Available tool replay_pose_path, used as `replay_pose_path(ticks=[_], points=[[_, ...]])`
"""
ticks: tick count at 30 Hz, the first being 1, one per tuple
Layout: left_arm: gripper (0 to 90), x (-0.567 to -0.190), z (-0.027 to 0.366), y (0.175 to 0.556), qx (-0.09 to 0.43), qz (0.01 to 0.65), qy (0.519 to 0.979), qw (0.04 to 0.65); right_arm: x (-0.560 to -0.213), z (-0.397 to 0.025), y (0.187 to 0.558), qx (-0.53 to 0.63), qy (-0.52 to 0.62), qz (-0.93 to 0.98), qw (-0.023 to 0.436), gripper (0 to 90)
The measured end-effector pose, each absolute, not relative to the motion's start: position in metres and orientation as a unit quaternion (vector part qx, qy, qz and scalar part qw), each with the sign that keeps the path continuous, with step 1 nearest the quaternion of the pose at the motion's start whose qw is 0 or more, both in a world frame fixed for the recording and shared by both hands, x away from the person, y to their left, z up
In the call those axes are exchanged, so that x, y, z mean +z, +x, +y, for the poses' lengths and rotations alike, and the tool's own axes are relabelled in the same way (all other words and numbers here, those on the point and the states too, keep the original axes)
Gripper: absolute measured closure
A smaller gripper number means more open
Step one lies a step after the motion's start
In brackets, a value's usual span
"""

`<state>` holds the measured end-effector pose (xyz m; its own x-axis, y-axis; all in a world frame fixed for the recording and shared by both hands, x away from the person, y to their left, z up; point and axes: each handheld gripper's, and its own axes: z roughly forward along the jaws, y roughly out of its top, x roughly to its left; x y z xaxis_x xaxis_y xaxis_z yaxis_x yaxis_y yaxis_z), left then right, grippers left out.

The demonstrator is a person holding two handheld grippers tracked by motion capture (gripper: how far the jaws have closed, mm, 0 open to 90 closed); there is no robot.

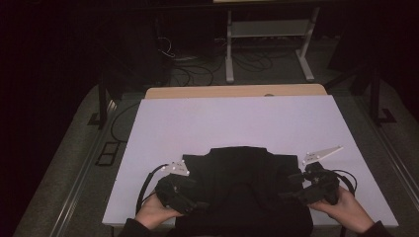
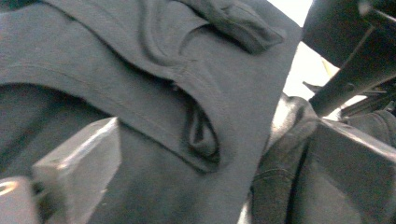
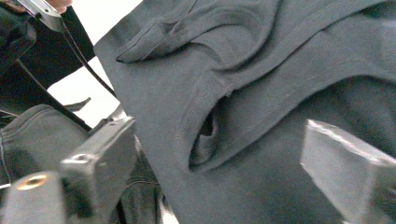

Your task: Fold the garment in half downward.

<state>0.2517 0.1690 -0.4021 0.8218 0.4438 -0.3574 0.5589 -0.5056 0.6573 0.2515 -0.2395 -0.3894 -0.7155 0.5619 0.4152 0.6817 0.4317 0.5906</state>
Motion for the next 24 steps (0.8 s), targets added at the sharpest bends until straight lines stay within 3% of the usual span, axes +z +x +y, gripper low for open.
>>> replay_pose_path(ticks=[5, 24], points=[[0.0, -0.399, 0.176, 0.258, -0.055, 0.308, 0.855, 0.413, -0.384, -0.246, 0.259, -0.379, -0.37, -0.845, 0.074, 0.0], [0.0, -0.39, 0.195, 0.278, -0.025, 0.327, 0.843, 0.426, -0.377, -0.275, 0.287, -0.392, -0.405, -0.826, 0.035, 0.0]])
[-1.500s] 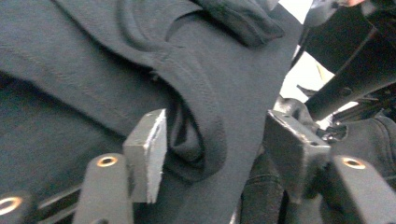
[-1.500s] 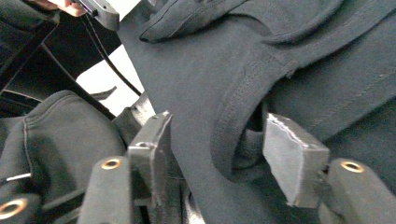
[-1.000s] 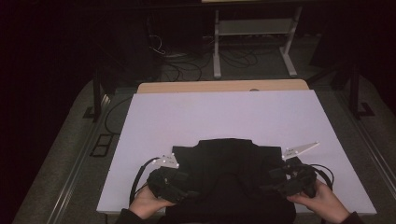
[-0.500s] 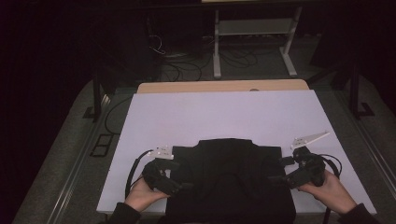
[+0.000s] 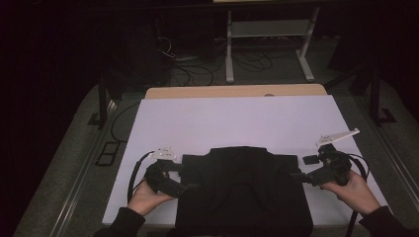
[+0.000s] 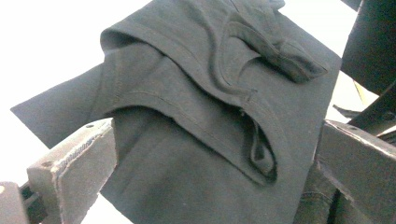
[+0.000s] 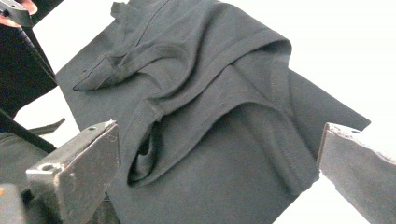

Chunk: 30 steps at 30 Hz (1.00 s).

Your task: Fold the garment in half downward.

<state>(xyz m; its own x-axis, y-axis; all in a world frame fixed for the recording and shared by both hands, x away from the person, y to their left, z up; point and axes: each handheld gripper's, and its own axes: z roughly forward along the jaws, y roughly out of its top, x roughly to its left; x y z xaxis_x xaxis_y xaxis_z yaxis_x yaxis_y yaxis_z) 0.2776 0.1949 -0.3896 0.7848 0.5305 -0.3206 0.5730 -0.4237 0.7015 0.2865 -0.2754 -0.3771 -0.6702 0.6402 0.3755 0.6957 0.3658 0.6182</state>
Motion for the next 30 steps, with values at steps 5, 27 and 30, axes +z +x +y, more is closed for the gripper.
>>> replay_pose_path(ticks=[5, 27, 30], points=[[0.0, -0.388, 0.198, 0.284, -0.021, 0.33, 0.842, 0.427, -0.374, -0.28, 0.291, -0.398, -0.404, -0.823, 0.025, 0.0], [0.0, -0.384, 0.204, 0.309, -0.006, 0.343, 0.839, 0.424, -0.37, -0.292, 0.311, -0.395, -0.417, -0.819, -0.003, 0.0], [0.0, -0.384, 0.206, 0.312, -0.004, 0.347, 0.835, 0.427, -0.373, -0.294, 0.315, -0.394, -0.42, -0.817, -0.003, 0.0]])
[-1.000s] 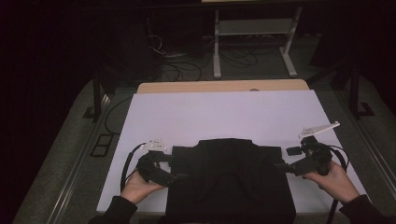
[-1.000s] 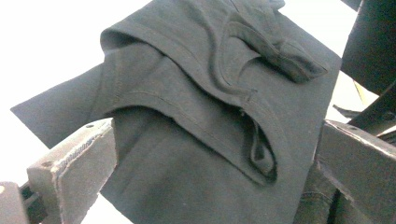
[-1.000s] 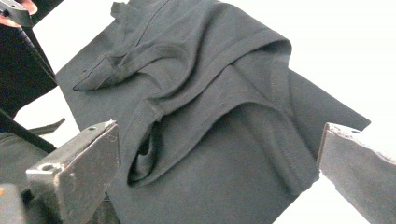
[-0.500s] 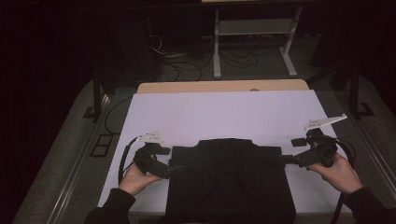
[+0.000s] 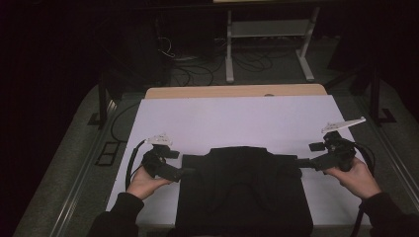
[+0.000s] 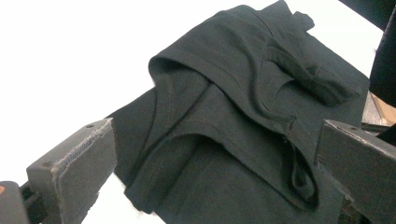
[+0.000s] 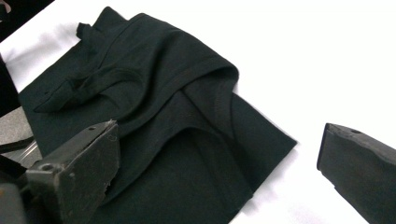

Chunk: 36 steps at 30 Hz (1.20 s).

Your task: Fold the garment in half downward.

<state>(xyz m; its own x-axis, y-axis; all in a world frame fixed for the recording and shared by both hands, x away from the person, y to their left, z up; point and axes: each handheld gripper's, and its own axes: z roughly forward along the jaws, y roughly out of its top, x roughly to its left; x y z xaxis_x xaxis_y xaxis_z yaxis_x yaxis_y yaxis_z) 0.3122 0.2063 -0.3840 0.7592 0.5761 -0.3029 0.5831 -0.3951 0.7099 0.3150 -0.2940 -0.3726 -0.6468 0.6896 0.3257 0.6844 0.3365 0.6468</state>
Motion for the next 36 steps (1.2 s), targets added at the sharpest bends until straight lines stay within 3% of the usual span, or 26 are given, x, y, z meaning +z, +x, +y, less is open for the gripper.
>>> replay_pose_path(ticks=[36], points=[[0.0, -0.414, 0.218, 0.353, 0.009, 0.393, 0.823, 0.41, -0.403, -0.298, 0.349, 0.36, 0.439, 0.823, 0.012, 0.0]])
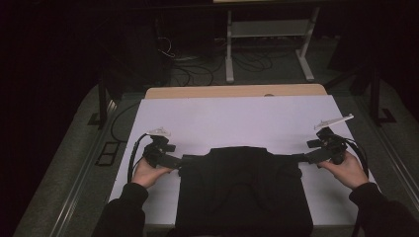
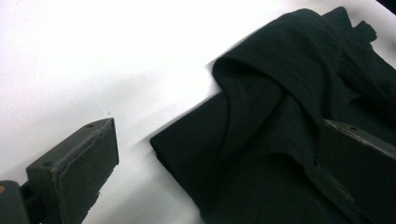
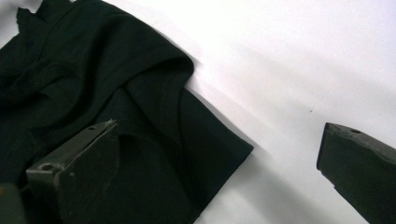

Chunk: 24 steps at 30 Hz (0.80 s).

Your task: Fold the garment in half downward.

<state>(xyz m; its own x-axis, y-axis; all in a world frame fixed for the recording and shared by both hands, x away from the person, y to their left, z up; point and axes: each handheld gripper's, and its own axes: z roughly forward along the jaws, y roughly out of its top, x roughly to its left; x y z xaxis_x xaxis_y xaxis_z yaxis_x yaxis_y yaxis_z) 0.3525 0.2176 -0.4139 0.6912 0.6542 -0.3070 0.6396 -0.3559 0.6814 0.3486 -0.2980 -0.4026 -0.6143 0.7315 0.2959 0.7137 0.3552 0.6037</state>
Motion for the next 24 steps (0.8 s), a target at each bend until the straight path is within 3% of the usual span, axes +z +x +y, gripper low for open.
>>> replay_pose_path(ticks=[15, 24], points=[[4.2, -0.423, 0.215, 0.359, 0.003, 0.401, 0.821, 0.406, -0.423, -0.305, 0.355, 0.362, 0.45, 0.817, 0.012, 6.2], [16.8, -0.427, 0.215, 0.36, 0.011, 0.404, 0.819, 0.408, -0.428, -0.301, 0.358, 0.36, 0.439, 0.823, 0.009, 20.9]])
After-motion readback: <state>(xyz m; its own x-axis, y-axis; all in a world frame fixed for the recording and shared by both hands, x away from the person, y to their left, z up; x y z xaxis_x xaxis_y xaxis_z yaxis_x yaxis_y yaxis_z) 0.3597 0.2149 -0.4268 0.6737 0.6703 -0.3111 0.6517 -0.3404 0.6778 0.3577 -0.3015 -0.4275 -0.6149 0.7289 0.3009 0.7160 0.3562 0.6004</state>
